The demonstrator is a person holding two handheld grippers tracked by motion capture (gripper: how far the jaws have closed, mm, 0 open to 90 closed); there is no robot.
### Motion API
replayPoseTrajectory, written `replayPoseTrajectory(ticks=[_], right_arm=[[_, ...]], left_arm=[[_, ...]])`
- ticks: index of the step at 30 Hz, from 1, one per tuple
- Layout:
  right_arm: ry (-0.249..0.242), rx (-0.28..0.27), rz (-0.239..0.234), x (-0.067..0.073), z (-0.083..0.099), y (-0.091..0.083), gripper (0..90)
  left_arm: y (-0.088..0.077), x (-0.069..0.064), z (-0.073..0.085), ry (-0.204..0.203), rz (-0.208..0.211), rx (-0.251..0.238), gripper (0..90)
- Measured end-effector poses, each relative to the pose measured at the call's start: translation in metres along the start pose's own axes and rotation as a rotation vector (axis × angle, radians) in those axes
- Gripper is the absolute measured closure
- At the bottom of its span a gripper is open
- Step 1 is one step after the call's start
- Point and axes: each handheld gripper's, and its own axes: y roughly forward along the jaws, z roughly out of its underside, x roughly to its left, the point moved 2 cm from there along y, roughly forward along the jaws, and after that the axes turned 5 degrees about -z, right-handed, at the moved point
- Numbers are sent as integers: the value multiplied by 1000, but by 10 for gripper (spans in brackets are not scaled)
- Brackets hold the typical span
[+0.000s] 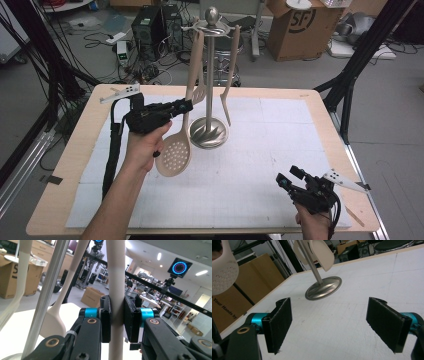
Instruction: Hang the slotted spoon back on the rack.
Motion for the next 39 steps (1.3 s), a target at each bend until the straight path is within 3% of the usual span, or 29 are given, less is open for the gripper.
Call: replayPoseTrajectory(ticks=[8,17,31,34,36,39], right_arm=[[6,5,-1,1,0,-1,199],[3,-2,0,0,0,-2,198],[0,-6,1,0,0,-4,198],[-3,-5,1,0,0,-4,199],[-5,-5,2,0,0,-3,198],[-1,-4,1,1,0,-3,198]], left_arm=[[10,0,6,15,-22,14,779],[20,0,13,7,-30,28,778],[24,8,17,-44,-41,16,754],[24,11,17,-76,-42,5,717],[24,12,17,-76,-46,5,657],[25,13,18,-84,-34,-7,640]])
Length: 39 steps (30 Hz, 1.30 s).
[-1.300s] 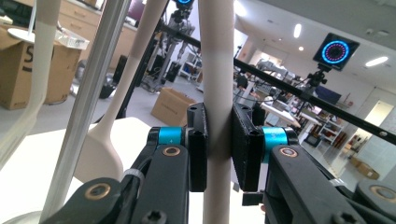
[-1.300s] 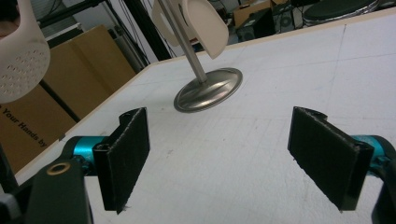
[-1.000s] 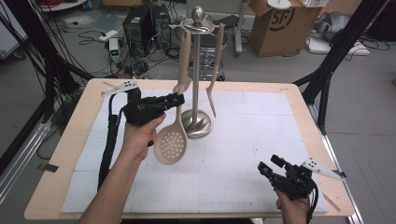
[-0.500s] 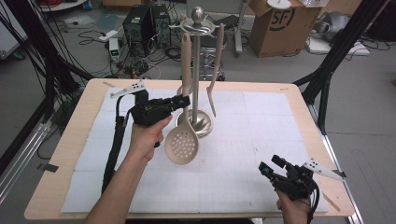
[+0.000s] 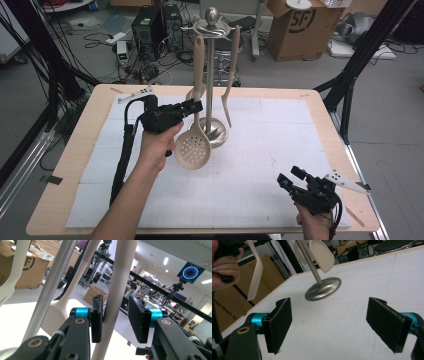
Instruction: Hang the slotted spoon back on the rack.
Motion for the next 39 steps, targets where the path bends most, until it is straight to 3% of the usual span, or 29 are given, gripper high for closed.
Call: replayPoseTrajectory(ticks=[3,6,15,20,39], right_arm=[[1,1,-1,0,0,0,198],[0,1,-1,0,0,0,199],[-4,3,-2,0,1,3,198],[-6,13,-5,1,1,5,199],[-22,35,-16,4,2,16,198]], left_arm=[[-1,1,2,8,-19,-8,553],[-5,5,3,-13,-26,-31,484],[-31,15,5,-1,-13,-101,431],[-48,17,11,32,-20,-121,408],[-88,17,43,84,-8,-87,351]])
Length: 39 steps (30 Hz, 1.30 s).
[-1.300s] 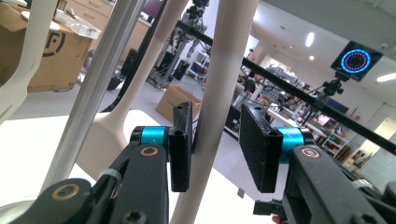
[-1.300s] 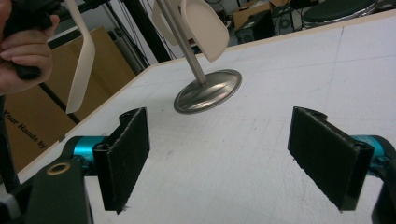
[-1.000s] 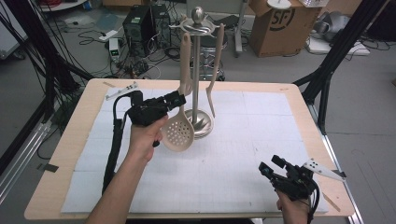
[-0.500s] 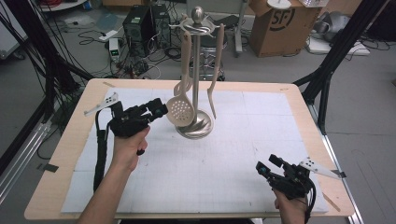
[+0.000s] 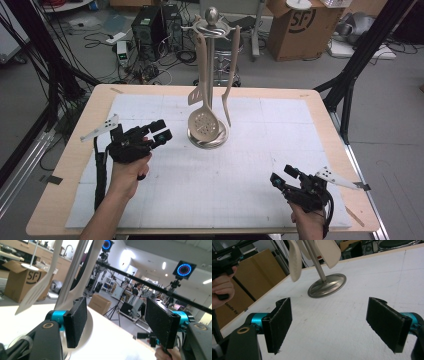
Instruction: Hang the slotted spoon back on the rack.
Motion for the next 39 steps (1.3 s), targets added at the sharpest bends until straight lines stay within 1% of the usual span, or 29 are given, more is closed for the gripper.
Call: replayPoseTrajectory(ticks=[3,4,6,8,9,10,13,17,19,20,21,22,23,25,26,27,32,36,39], right_arm=[[2,0,-1,0,0,0,198],[0,0,-2,0,0,0,198],[0,2,-1,1,0,1,198],[-6,3,0,1,0,1,198],[-5,1,1,1,0,1,198],[4,2,0,1,1,1,198],[3,1,1,1,1,1,198],[1,3,-1,2,1,2,198],[0,0,-3,2,1,2,198],[0,-1,-2,2,1,1,198],[-1,-1,-2,2,1,1,198],[1,-4,-1,2,1,1,198],[-4,0,-1,2,1,0,198],[-2,-4,-1,2,0,0,198],[-2,-6,-2,2,0,0,198],[-2,-7,-1,2,0,0,198],[-7,0,-3,4,0,2,198],[-8,1,-6,5,0,3,198],[-11,0,-7,6,0,4,198]], left_arm=[[-5,1,7,3,22,9,349],[-7,2,11,4,23,13,349],[-11,5,17,-3,24,9,349],[-14,8,23,-20,23,11,349],[-16,10,26,-24,15,4,349],[-17,12,29,-22,13,6,349],[-20,14,33,-29,1,15,349],[-23,13,38,-4,-17,47,347],[-26,13,41,6,-33,65,346],[-28,12,42,3,-39,70,343],[-30,13,43,12,-58,90,342],[-31,13,45,10,-75,106,338],[-34,14,46,16,-85,116,330],[-39,14,50,8,-106,128,326],[-42,14,51,14,-113,131,322],[-44,14,52,14,-119,124,322],[-52,14,58,-10,-118,108,319],[-54,11,65,-5,-122,121,318],[-56,9,67,-3,-129,121,315]])
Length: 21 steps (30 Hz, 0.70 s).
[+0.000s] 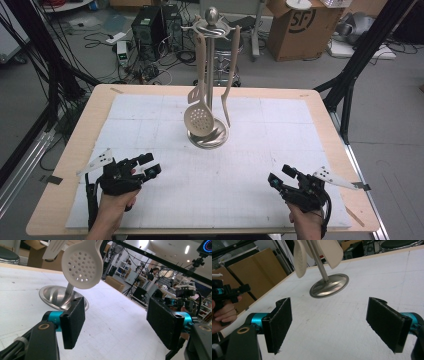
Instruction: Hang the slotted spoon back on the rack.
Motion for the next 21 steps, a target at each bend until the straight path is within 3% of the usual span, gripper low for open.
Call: replayPoseTrajectory(ticks=[9,13,16,21], right_arm=[[-3,-6,-5,2,0,-1,198],[-9,7,-15,4,1,2,198],[-23,19,-25,6,2,6,198],[-24,30,-36,8,2,9,198]], left_arm=[[-8,7,14,-28,-39,21,312],[-10,10,21,0,-80,38,311],[-12,13,23,-15,-94,35,311],[-16,13,23,-24,-87,27,310]])
